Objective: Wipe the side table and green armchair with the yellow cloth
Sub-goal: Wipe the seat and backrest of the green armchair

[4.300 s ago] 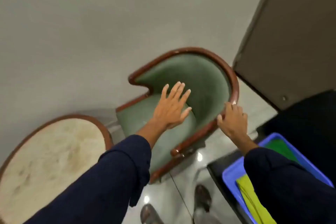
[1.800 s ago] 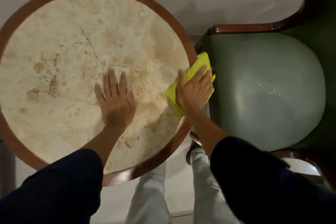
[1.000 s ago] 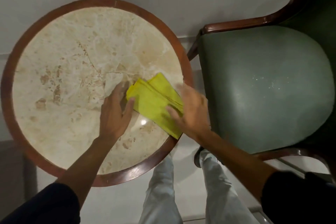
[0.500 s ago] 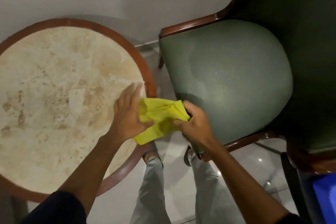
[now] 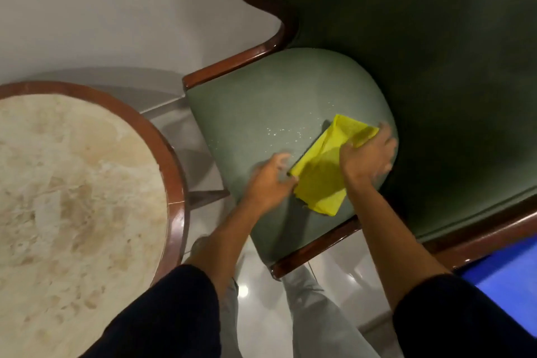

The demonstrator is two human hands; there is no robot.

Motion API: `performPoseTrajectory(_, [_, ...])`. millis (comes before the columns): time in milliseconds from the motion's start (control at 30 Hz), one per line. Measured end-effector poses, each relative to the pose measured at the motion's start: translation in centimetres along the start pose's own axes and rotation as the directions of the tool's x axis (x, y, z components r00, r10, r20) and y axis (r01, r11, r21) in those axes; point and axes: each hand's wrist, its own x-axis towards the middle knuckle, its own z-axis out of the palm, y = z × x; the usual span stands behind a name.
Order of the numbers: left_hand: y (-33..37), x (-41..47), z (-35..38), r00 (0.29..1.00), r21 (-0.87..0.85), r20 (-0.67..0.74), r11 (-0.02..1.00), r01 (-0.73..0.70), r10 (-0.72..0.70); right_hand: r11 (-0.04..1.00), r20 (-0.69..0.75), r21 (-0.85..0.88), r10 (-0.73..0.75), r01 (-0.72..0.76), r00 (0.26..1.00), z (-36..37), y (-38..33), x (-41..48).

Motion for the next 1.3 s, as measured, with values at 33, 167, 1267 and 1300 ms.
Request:
performPoseTrajectory(33, [-0.3, 0.3, -0.7, 0.988, 0.112, -0.122, 0.990, -0.085, 0.099, 1.000, -0.003, -0.019, 0.005, -0.005, 1.000, 0.7, 0.2, -0.3])
performPoseTrajectory(167, [-4.5, 0.4, -6.3, 0.887, 0.534, -0.357, 0.843, -0.064, 0.294, 0.992, 0.181, -0.124, -0.003, 0.026, 0.984, 5.7, 2.0, -4.0])
performPoseTrajectory(1267, [-17.1, 0.5, -14.4, 0.713, 0.682, -0.639, 0.641, 0.351, 0.289, -0.227, 0.742, -0.063, -0.662, 0.972, -0.106, 10.0, 6.8, -8.0])
performPoseTrajectory(1300, [-17.1, 0.5, -14.5, 0.707, 0.684, -0.643, 0.634, 0.361, 0.293, -0.063, 0.696, -0.143, -0.716, 0.988, 0.055, 9.8, 6.5, -6.1])
